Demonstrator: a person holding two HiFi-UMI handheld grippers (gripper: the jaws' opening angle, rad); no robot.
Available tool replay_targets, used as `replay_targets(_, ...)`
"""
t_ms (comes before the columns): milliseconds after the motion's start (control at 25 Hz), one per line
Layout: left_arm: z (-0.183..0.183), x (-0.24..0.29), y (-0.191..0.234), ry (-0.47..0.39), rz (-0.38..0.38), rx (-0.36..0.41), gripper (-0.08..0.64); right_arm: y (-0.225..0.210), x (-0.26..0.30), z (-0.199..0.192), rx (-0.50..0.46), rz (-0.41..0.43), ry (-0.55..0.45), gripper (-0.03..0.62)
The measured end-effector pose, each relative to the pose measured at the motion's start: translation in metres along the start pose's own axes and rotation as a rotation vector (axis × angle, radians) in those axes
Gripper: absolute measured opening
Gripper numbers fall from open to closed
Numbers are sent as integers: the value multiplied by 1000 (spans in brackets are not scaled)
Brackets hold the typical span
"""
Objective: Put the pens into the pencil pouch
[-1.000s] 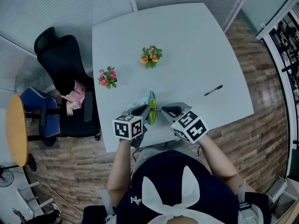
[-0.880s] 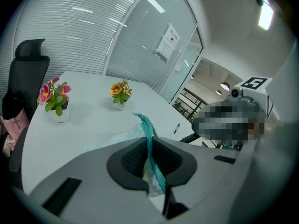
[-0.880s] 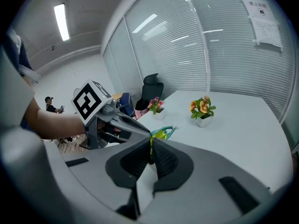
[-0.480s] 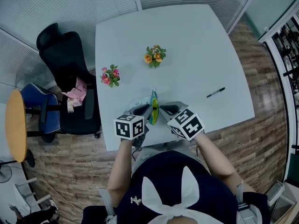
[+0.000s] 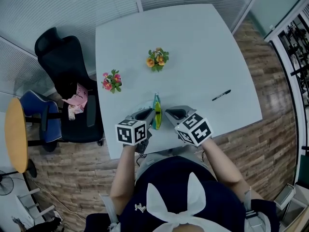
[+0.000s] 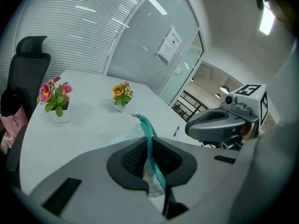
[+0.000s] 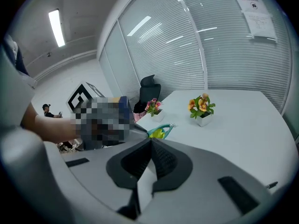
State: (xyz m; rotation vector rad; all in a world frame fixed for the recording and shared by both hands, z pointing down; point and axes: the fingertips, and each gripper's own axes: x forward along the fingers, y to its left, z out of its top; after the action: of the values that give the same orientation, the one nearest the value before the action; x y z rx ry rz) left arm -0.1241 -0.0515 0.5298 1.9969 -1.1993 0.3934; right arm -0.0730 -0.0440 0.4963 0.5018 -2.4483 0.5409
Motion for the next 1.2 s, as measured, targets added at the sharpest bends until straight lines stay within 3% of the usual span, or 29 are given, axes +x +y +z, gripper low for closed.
replay_targets(520, 4, 0, 9, 3, 12, -6, 46, -37, -43, -4, 101, -71, -153, 6)
replay_targets(840, 5, 3, 10, 8, 23, -9, 44, -53, -70, -5, 117, -111, -231, 9)
replay_targets(960, 5, 3, 13, 6, 28, -15, 46, -59, -76, -5, 130, -117, -250, 51)
replay_targets(1200, 6, 5, 15, 4, 33, -20, 46, -74, -84, -8, 147, -152, -258, 201)
